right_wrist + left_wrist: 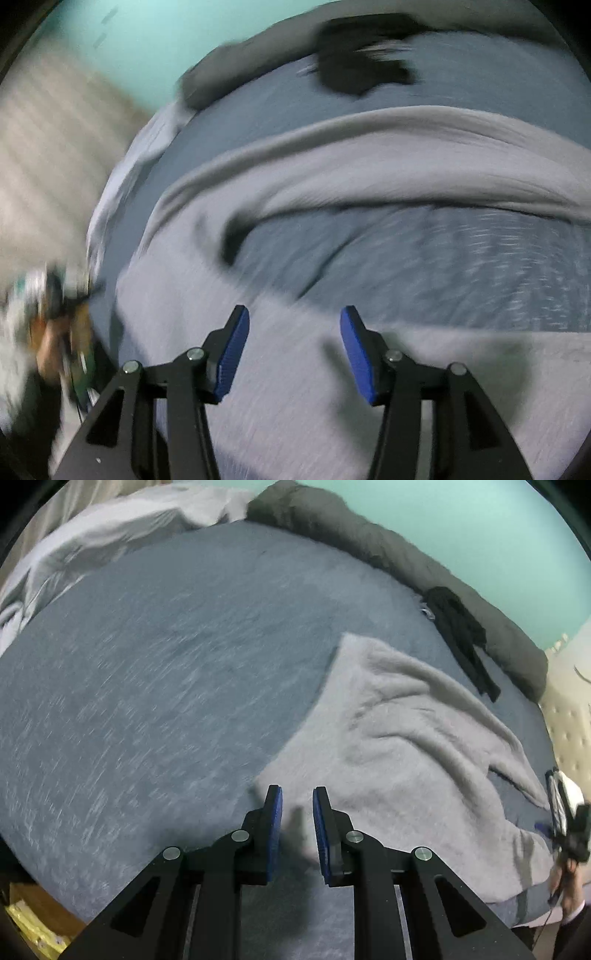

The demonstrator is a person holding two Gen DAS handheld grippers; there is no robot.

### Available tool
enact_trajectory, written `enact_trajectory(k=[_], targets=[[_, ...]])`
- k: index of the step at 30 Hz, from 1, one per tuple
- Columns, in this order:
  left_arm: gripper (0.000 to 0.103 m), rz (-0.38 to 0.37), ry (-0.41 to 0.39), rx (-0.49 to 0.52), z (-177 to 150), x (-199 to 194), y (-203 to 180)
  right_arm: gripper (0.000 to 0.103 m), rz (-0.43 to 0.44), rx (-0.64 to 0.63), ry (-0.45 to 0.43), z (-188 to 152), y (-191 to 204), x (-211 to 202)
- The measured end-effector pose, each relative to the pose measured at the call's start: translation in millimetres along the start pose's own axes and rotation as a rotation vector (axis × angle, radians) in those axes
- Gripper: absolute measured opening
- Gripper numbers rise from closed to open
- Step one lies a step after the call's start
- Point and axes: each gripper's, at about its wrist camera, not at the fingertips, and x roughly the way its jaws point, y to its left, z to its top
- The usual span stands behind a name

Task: Fold clothes

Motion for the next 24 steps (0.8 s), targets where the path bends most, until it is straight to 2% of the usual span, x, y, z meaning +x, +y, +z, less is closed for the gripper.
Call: enact_trajectory(k=[3, 5, 13, 19, 21, 22, 24], targets=[[0.019, -0.027, -0.014, 0.058, 8.1, 14.1, -38.6, 0.053, -0.007, 0.185, -0.077, 27.0, -46.2, 1.4], [0.019, -0.052, -0.018, 0.096, 12.9, 31.1, -71.7, 0.053, -0.011, 0.254, -0.111, 36.0, -64.1, 3.0], [0.019, -0.123, -0.028, 0.199, 18.2, 92.4, -180.9, 0.058, -0.014, 0.382, -0.149, 61.2, -98.4, 32.9], [0.019, -0.138, -0.025, 0.193, 8.0, 123.5, -208.9, 0.058, 0.001, 0.451, -0.177, 70.4, -123.0, 50.6], [0.019, -0.14, -0.023, 0.188, 3.7, 132.4, -214.6, 0.058, 0.007, 0.437, -0.184, 73.6, -126.0, 53.4], [0.019, -0.138, -0.022, 0.185, 0.7, 135.1, -214.0, 0.055, 0.009, 0.429, -0.187, 75.2, -127.5, 54.8], [0.019, -0.135, -0.02, 0.179, -4.8, 139.4, -212.5, 0.028, -0.011, 0.394, -0.197, 78.4, -127.4, 54.9]])
